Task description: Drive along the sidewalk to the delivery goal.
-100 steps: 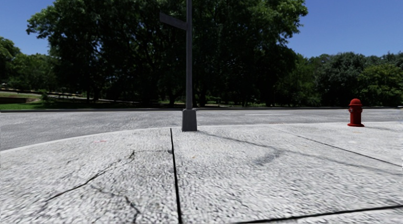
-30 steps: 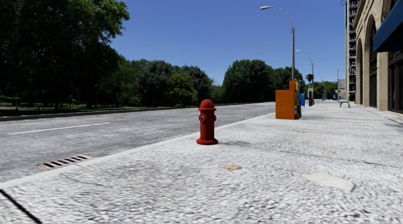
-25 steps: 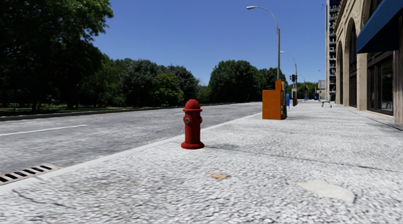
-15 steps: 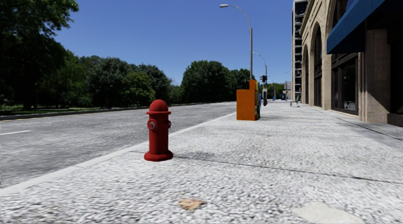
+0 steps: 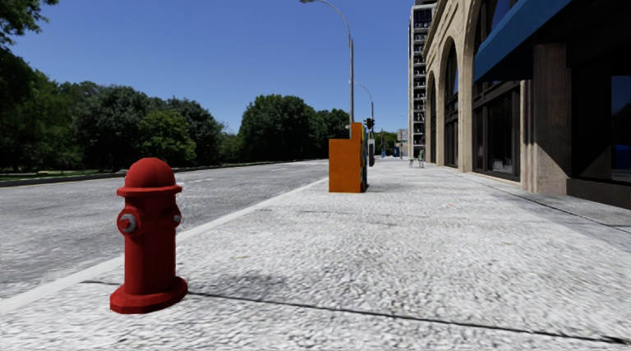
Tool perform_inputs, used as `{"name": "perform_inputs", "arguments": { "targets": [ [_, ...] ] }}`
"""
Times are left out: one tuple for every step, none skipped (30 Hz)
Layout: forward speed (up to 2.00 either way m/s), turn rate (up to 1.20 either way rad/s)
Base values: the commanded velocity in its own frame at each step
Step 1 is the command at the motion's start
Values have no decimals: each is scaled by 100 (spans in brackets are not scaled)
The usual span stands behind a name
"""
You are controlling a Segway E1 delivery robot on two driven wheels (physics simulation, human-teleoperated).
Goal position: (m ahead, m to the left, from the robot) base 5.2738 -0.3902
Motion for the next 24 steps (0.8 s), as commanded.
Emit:
{"name": "perform_inputs", "arguments": {
  "targets": [
    [184,0],
    [183,0],
    [183,0],
    [183,0],
    [183,0],
    [183,0],
    [183,0],
    [183,0],
    [183,0],
    [183,0],
    [183,0],
    [183,0],
    [183,0],
    [183,0],
    [183,0],
    [183,0],
    [183,0],
    [183,0],
    [183,0],
    [183,0],
    [183,0],
    [183,0],
    [183,0],
    [183,0]
  ]
}}
